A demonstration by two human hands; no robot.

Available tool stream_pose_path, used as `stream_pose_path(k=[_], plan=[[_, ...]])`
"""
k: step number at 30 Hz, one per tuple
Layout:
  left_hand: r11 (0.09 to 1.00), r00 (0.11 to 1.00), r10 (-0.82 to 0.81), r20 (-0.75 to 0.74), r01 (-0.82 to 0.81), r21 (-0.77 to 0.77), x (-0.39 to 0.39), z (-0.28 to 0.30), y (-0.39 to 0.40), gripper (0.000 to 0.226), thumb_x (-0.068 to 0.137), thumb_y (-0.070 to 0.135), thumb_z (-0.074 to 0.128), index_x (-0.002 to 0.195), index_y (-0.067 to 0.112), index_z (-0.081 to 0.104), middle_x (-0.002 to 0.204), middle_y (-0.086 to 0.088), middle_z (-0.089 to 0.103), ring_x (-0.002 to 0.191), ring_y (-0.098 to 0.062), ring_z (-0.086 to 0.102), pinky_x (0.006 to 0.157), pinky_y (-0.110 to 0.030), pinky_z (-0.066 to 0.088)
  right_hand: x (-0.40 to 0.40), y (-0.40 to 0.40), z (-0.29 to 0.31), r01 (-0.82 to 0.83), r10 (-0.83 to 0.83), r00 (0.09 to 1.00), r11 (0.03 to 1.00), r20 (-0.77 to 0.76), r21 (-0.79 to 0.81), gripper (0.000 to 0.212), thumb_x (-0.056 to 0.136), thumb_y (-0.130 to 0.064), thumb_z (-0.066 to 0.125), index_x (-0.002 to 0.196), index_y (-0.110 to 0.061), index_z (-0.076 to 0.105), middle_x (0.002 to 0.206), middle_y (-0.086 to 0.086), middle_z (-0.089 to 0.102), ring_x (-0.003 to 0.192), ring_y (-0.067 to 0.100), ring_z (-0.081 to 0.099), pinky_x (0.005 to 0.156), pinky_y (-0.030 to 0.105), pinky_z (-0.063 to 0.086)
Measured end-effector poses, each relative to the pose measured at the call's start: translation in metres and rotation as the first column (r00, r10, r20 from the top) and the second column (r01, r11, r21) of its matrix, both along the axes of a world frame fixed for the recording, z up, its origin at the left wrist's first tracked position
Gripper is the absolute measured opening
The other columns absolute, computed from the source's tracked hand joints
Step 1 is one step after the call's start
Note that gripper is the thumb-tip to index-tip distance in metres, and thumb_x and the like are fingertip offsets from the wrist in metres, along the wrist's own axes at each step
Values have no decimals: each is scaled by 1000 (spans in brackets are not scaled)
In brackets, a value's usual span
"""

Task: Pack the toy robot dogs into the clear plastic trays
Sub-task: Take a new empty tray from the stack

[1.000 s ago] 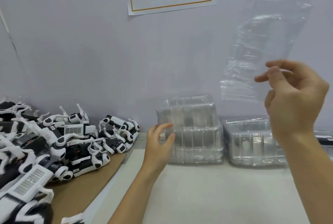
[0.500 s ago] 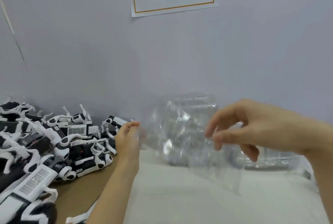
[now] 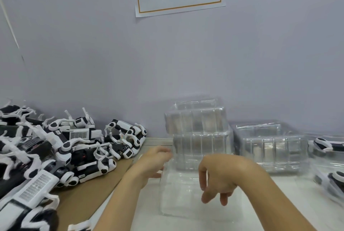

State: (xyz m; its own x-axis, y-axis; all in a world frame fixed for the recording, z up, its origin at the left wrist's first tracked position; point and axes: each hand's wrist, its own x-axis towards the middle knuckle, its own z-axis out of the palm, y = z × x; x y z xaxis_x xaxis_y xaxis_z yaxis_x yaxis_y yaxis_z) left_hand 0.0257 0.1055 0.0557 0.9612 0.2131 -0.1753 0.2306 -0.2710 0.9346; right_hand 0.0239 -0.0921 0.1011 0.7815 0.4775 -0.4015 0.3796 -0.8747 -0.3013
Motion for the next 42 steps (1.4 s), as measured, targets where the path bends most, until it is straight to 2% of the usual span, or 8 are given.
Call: stream_pose_path(k=[8, 12, 16, 20, 24, 28, 34, 42], plan=[[999, 999, -34, -28, 34, 6, 2, -11, 5, 20, 94, 11, 59, 111, 19, 64, 95, -3, 63, 73, -16, 59, 64, -26, 50, 10, -15, 2, 9, -18, 997, 990, 69, 138, 16, 95, -40, 64, 94, -25, 69, 91, -7, 74, 54, 2, 67, 53, 14, 47], [980, 976, 195, 100, -190, -59, 8, -13, 15, 12, 95, 15, 62, 106, 13, 61, 103, -5, 60, 85, -21, 59, 76, -35, 52, 13, -16, -1, 14, -18, 999, 993, 32, 121, 22, 94, -41, 65, 102, -21, 71, 90, -7, 76, 53, 0, 64, 54, 15, 49], [784, 716, 618, 324, -526, -331, 11, -8, 37, 15, 92, 4, 58, 94, 19, 59, 106, -11, 57, 79, -25, 55, 66, -31, 48, 16, -16, -2, 14, -18, 999, 992, 29, 124, 27, 93, -44, 65, 105, -20, 71, 90, -7, 76, 52, 0, 63, 55, 14, 50], [510, 368, 842, 394, -783, -357, 4, -12, 63, 26, 86, 2, 59, 103, 21, 64, 138, -2, 35, 83, -29, 58, 74, -40, 53, 16, -15, -4, 6, -10, 999, 993, 33, 117, 29, 94, -45, 64, 107, -20, 71, 91, -7, 76, 51, -1, 62, 55, 14, 50], [557, 520, 830, 202, -763, -327, 7, -22, 70, 40, 90, 1, 54, 128, 9, 58, 139, -14, 49, 113, -37, 58, 96, -47, 52, 16, -14, -5, 0, -4, 999, 994, 38, 108, 30, 94, -47, 63, 108, -21, 70, 91, -8, 77, 51, -2, 61, 55, 14, 49], [540, 488, 839, 240, -798, -267, 6, -26, 59, 36, 92, -7, 52, 126, 3, 58, 132, -20, 55, 110, -31, 54, 82, -33, 41, 16, -14, -5, 0, -4, 999, 995, 44, 99, 32, 94, -48, 62, 109, -21, 69, 91, -9, 76, 51, -2, 61, 55, 14, 48], [519, 460, 842, 280, -833, -192, 4, -25, 68, 26, 95, -5, 50, 112, 5, 68, 113, -20, 65, 124, -35, 48, 79, -37, 43, 15, -14, -5, -6, 1, 999, 996, 50, 86, 32, 94, -48, 61, 109, -21, 69, 91, -8, 77, 50, -2, 60, 55, 14, 48], [493, 392, 787, 477, -864, -103, -5, 2, 58, 18, 93, -1, 56, 94, 13, 67, 104, -17, 65, 95, -33, 55, 70, -37, 39, 15, -13, -3, 8, -12, 999, 997, 48, 83, 32, 95, -47, 59, 109, -20, 69, 92, -7, 77, 49, -3, 59, 55, 13, 48]])
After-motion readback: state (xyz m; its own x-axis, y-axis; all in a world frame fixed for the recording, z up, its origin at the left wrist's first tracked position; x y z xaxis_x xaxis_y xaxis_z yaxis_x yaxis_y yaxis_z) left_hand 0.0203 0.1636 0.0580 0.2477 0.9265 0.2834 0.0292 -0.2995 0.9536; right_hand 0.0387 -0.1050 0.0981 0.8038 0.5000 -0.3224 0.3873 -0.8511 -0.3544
